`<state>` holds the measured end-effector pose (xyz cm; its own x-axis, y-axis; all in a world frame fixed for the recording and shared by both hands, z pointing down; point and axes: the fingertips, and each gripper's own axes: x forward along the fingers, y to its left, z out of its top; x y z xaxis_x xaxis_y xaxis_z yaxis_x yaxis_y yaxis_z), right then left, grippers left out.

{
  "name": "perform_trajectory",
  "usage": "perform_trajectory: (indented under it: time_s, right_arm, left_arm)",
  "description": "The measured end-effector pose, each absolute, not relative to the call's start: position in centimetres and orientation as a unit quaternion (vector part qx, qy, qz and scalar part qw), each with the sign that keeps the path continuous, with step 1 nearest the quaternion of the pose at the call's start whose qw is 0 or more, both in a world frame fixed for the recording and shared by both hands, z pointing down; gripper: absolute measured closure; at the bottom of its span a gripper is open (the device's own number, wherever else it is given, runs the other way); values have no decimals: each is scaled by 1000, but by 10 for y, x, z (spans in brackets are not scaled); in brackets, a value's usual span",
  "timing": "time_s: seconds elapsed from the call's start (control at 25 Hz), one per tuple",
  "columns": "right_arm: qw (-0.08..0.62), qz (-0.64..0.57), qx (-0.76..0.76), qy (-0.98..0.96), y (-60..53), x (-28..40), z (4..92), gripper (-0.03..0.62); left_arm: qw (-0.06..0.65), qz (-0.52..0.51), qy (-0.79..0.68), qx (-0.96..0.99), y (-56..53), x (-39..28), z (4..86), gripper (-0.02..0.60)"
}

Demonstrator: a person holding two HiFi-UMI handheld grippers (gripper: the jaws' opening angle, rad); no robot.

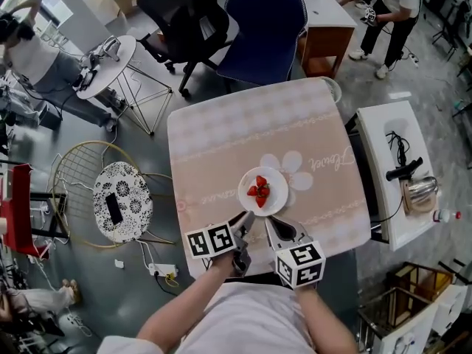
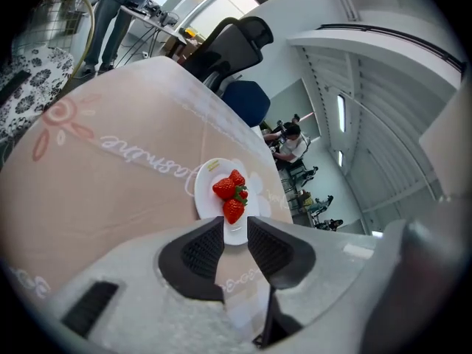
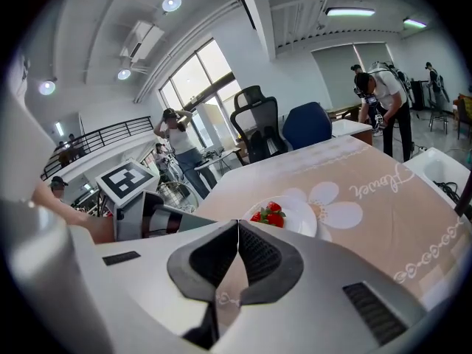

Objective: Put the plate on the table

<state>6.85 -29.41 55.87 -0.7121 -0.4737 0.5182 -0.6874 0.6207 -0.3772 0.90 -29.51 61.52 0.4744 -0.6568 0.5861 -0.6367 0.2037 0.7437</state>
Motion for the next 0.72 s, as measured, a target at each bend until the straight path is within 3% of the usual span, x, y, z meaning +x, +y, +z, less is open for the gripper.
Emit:
perform_trajectory:
  time_s: [0.72]
  right_arm:
    - [140, 236, 389, -879, -255, 44, 484, 591]
  left_arm:
    - [376, 93, -466, 796, -255, 13, 509, 530]
